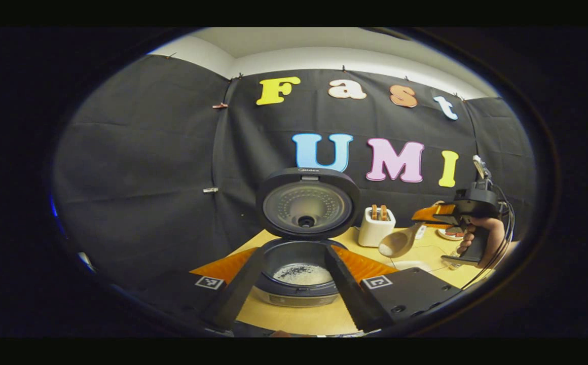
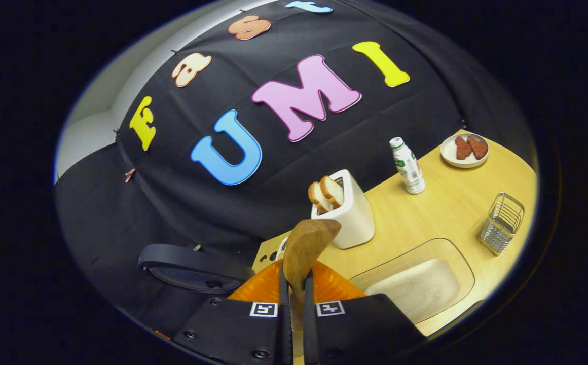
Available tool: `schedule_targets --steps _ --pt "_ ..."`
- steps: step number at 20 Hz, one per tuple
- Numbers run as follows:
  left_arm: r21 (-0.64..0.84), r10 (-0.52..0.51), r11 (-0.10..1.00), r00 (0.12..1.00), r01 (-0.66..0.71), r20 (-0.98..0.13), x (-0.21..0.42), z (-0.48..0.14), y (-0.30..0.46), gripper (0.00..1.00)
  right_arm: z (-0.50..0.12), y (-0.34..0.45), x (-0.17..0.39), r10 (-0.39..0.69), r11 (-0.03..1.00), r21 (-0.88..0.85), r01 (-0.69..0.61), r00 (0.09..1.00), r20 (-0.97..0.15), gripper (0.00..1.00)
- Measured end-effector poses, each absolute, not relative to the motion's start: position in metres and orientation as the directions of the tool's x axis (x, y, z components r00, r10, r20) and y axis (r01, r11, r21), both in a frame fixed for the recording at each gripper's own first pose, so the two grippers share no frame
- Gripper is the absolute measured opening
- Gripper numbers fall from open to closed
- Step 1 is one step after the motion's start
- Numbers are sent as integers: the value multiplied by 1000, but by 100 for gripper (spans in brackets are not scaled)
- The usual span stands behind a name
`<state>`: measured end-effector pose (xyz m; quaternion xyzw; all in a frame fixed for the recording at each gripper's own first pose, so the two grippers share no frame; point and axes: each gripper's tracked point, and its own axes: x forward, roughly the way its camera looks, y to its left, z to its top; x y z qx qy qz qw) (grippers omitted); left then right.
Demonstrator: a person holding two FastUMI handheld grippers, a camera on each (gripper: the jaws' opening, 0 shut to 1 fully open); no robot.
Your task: Close the left gripper, press the button to open the rice cooker; take a wooden spoon from the chopstick holder with the right hand, scoop a spoonful of rice and pour it into the rice cooker, then put the wooden spoon back into the chopstick holder.
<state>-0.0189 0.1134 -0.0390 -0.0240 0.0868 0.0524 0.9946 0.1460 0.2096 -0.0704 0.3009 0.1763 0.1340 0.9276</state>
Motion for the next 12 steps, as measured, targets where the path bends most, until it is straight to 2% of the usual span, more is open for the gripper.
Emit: schedule_targets --steps 12 --pt "-7 138 990 980 -141 -146 -19 -35 127 84 -71 323 129 532 781 518 -349 807 -257 13"
